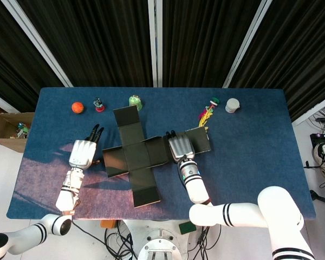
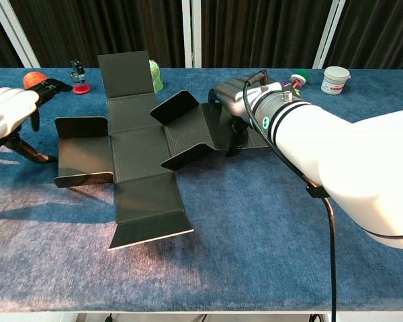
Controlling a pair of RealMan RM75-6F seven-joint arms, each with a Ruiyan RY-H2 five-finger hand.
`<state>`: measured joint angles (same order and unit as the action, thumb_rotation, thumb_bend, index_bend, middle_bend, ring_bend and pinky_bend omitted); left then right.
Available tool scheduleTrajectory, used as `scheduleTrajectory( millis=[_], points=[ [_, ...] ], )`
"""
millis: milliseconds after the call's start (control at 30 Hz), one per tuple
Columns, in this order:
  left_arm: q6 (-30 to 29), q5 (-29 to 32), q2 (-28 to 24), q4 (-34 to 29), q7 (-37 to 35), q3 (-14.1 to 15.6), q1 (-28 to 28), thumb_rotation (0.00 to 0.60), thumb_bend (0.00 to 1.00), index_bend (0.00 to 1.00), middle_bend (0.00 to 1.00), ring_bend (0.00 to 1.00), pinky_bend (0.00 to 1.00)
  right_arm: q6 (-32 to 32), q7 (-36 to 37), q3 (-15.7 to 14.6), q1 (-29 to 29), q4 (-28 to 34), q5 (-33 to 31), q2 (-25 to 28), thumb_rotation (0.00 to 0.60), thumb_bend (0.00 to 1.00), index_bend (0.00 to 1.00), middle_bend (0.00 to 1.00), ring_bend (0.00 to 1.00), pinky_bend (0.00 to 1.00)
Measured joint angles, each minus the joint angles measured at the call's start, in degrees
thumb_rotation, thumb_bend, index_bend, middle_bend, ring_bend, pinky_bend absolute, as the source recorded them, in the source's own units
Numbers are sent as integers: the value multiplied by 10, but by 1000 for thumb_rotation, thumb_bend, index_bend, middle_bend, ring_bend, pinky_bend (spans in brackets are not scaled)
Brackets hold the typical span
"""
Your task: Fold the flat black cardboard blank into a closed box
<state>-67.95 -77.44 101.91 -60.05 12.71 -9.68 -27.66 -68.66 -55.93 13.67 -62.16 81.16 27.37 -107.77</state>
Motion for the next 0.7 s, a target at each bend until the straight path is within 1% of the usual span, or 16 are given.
scheduleTrajectory(
  millis=[67,200,400,500,700],
  points=[
    [1,-4,2,-5,-25,0,-2,600,29,0,0,496,804,5,-2,0,1,-1,4,1,600,299,462,303,692,993],
    [-2,-27,2,-24,-105,5,-8,600,30,0,0,494,803,16,-10,-5,0,4,17,9,600,298,462,305,692,993],
    [-1,-69,-14,-71,-189,21,-23,600,30,0,0,492,799,22,-52,-18,-10,35,41,41,600,299,464,306,692,994],
    [13,-78,-28,-94,-216,25,-34,600,30,0,0,490,796,23,-82,-27,-19,57,52,58,600,299,464,306,692,994],
    [51,-82,-52,-120,-251,32,-55,600,31,0,0,488,796,21,-146,-48,-40,94,70,86,600,299,464,314,692,995]
  ],
)
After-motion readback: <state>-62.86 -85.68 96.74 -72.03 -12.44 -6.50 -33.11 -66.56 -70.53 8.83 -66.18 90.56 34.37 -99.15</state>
